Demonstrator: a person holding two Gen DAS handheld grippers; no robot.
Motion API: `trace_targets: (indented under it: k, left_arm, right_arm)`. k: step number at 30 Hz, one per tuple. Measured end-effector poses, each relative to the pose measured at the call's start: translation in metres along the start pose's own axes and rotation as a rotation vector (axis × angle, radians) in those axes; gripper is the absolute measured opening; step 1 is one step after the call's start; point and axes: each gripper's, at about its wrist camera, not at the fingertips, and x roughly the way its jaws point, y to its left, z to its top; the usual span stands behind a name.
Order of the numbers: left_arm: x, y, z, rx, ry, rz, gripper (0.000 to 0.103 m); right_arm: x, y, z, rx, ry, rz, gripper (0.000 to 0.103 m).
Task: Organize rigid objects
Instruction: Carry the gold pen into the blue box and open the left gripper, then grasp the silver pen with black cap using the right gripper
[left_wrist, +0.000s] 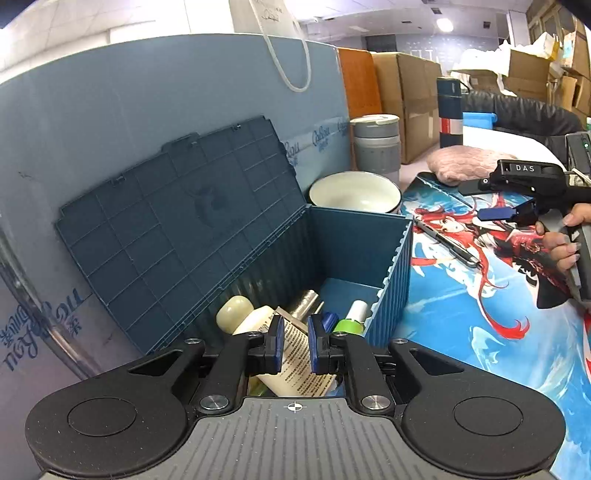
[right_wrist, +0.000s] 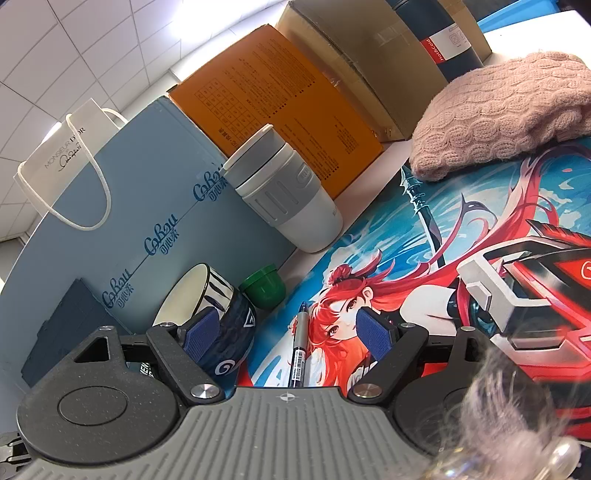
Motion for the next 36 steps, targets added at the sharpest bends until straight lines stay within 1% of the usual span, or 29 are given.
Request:
trace_targets:
  k: [2, 3, 4, 6, 9, 10, 13, 16, 18, 21, 25, 28, 31, 36]
  left_arm:
    - [-0.004, -0.002, 0.0, -0.004, -0.02, 0.026, 0.026]
    - [-0.007, -0.005, -0.001, -0.009, -0.04, 0.05, 0.038]
    - [-0.011, -0.007, -0.001, -0.017, -0.064, 0.069, 0.053]
    - [-0.02, -0.012, -0.002, -0.037, -0.128, 0.101, 0.067]
    - [-0.031, -0.022, 0.0, -0.071, -0.197, 0.126, 0.07]
    - [-0.034, -0.024, 0.0, -0.09, -0.218, 0.131, 0.075]
    - [-0.045, -0.032, 0.001, -0.165, -0.292, 0.121, 0.083]
    - [-0.048, -0.039, 0.001, -0.228, -0.312, 0.102, 0.085]
    - [-0.047, -0.042, 0.003, -0.268, -0.296, 0.109, 0.085]
    - [-0.049, -0.041, 0.007, -0.363, -0.28, 0.14, 0.085]
    - [-0.056, -0.034, 0.002, -0.487, -0.296, 0.139, 0.092]
    - [-0.058, -0.029, -0.004, -0.517, -0.308, 0.141, 0.094]
    - [-0.058, -0.023, -0.01, -0.533, -0.299, 0.14, 0.095]
    - [-0.063, -0.011, -0.019, -0.57, -0.301, 0.152, 0.095]
  right_arm:
    - [0.0, 0.0, 0.0, 0.0, 0.0, 0.0, 0.081]
    - [0.0, 0.0, 0.0, 0.0, 0.0, -0.001, 0.081]
    - [0.0, 0.0, 0.0, 0.0, 0.0, 0.0, 0.081]
    - [0.0, 0.0, 0.0, -0.003, 0.001, -0.001, 0.081]
    - [0.001, 0.0, 0.0, -0.007, 0.002, -0.005, 0.081]
    - [0.001, -0.001, 0.0, -0.009, 0.002, -0.008, 0.081]
    - [0.001, -0.001, -0.001, -0.017, 0.0, -0.018, 0.081]
    - [0.002, 0.001, -0.002, -0.035, -0.004, -0.032, 0.081]
    - [0.002, 0.002, -0.003, -0.054, -0.007, -0.043, 0.081]
    - [0.003, 0.007, -0.006, -0.096, -0.016, -0.074, 0.081]
    - [0.006, 0.012, -0.011, -0.157, -0.017, -0.124, 0.081]
    - [0.011, 0.017, -0.015, -0.208, -0.006, -0.159, 0.081]
    - [0.016, 0.024, -0.019, -0.264, 0.004, -0.196, 0.082]
    - [0.033, 0.04, -0.029, -0.39, 0.053, -0.272, 0.082]
